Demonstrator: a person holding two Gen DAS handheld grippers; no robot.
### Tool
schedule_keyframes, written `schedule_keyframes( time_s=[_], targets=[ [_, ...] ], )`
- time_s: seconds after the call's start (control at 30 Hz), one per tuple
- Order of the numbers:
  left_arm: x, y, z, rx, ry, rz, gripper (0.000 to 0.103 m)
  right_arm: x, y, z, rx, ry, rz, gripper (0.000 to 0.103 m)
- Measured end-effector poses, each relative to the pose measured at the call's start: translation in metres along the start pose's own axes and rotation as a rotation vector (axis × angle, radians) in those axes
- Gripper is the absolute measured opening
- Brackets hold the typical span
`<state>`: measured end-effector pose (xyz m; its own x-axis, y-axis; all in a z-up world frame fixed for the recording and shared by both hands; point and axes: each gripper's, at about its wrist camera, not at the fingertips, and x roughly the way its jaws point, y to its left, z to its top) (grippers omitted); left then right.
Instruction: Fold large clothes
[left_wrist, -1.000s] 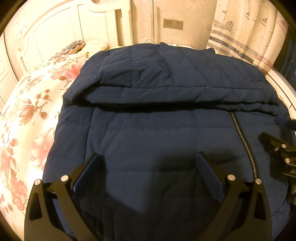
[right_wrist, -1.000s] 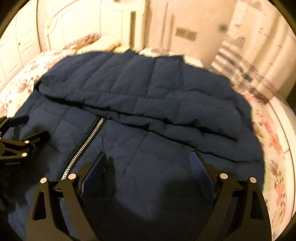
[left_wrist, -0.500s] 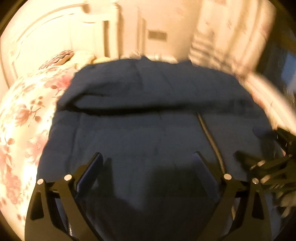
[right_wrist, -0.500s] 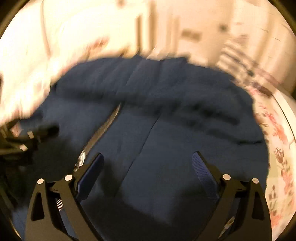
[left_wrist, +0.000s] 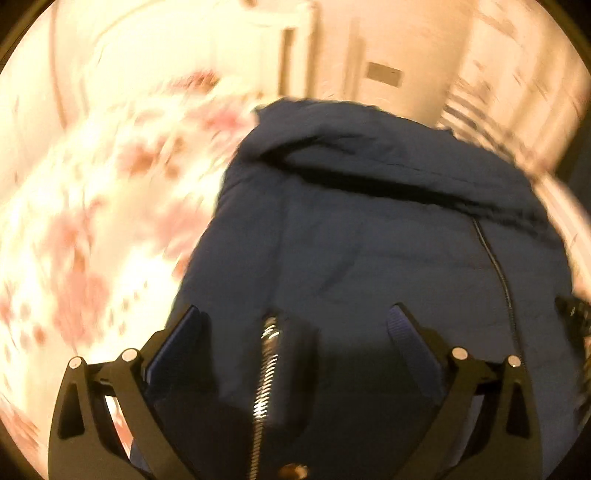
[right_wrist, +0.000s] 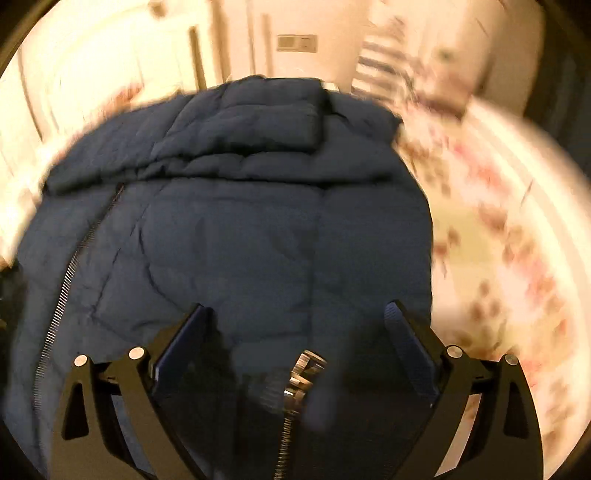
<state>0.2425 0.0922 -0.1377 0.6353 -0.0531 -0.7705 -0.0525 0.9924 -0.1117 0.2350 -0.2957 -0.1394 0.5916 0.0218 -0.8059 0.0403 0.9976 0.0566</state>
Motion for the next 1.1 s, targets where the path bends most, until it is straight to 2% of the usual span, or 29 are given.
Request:
schedule_keyframes(
  time_s=[0.1,0.13,0.2,0.3,0.37,0.43,0.5,0.57,0.67,0.83,0.97,1.03,1.1],
  targets=[
    [0.001,0.004,0.002,-0.027,0.005,0.031,0.099,-0.004,0.001,0.001,0.003,-0.005,-0.033,0.092],
    [-0.005,-0.003,0.001,0.005,-0.021,0.062,0.099,-0.010,0.008,-0.001,-0.014,-0.019,-0.052,0.092],
    [-0.019,-0.020,-0.002,0.068,-0.073,0.063,0.099,-0.025,0.024,-0.009,-0.062,-0.057,0.001,0.092],
    [-0.044,-0.047,-0.019,0.108,-0.090,-0.064,0.099,-0.041,0.054,-0.027,-0.193,-0.068,0.059,0.092],
    [-0.055,-0.068,-0.036,0.192,-0.103,-0.100,0.100,-0.048,0.084,-0.046,-0.337,-0.069,0.104,0.092],
    [-0.050,-0.093,-0.053,0.326,-0.095,-0.055,0.100,-0.045,0.101,-0.062,-0.441,-0.051,0.123,0.092],
    [-0.036,-0.103,-0.064,0.380,-0.043,0.008,0.100,-0.039,0.112,-0.070,-0.483,-0.046,0.072,0.092],
    [-0.030,-0.098,-0.063,0.347,0.004,0.003,0.101,-0.035,0.107,-0.066,-0.449,-0.014,0.090,0.092],
    [-0.031,-0.083,-0.061,0.293,0.032,-0.010,0.101,-0.036,0.099,-0.067,-0.427,0.011,0.099,0.092],
    [-0.059,-0.035,-0.070,0.215,-0.024,0.038,0.101,-0.057,0.072,-0.086,-0.397,0.011,0.061,0.093],
    [-0.071,0.011,-0.086,0.150,-0.012,0.122,0.101,-0.071,0.039,-0.104,-0.325,0.007,0.044,0.093],
    [-0.078,0.029,-0.095,0.101,-0.007,0.107,0.100,-0.078,0.033,-0.112,-0.303,-0.005,0.027,0.093],
    [-0.089,0.030,-0.101,0.089,-0.018,0.080,0.099,-0.091,0.040,-0.120,-0.306,-0.049,0.036,0.093]
  ],
)
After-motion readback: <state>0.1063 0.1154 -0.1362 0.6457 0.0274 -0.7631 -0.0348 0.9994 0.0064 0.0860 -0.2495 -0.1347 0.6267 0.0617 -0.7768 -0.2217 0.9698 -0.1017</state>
